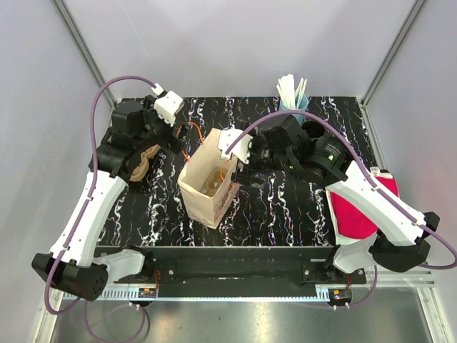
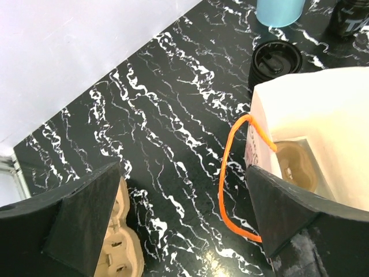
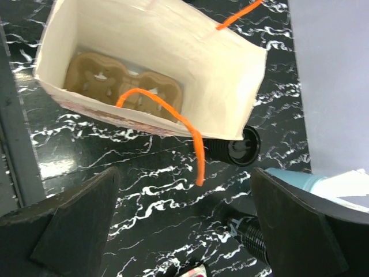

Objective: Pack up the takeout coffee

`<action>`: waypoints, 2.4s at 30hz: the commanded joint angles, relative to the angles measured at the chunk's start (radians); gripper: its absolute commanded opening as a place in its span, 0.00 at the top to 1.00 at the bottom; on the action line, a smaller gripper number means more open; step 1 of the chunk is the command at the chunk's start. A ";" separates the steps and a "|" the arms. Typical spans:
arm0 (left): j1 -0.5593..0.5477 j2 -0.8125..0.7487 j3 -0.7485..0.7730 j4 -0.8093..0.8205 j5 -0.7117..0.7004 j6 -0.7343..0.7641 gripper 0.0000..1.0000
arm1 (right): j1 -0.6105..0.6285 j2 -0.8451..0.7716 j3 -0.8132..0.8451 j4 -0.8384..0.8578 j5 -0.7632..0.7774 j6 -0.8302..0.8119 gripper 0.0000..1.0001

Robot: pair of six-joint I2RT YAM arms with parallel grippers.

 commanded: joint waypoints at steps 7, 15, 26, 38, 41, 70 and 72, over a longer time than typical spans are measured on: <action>0.003 -0.064 0.018 -0.007 -0.077 0.031 0.01 | -0.116 -0.027 -0.007 0.222 0.195 0.058 0.00; 0.003 -0.058 0.014 -0.010 -0.072 0.034 0.01 | -0.255 -0.052 -0.009 0.332 0.192 0.145 0.00; 0.004 -0.029 0.041 -0.019 -0.054 0.028 0.01 | -0.255 -0.078 0.033 -0.009 -0.300 0.004 0.00; 0.003 0.032 0.097 -0.041 -0.006 0.006 0.13 | -0.255 0.034 0.065 0.015 -0.466 0.024 0.04; 0.003 0.052 0.115 -0.047 0.006 0.006 0.26 | -0.255 0.068 0.077 0.021 -0.488 0.046 0.10; -0.001 0.121 0.405 -0.078 0.040 0.006 1.00 | -0.253 0.154 0.268 0.067 -0.546 0.202 1.00; -0.001 0.124 0.381 -0.067 0.035 0.018 0.99 | -0.253 0.155 0.243 0.073 -0.548 0.204 1.00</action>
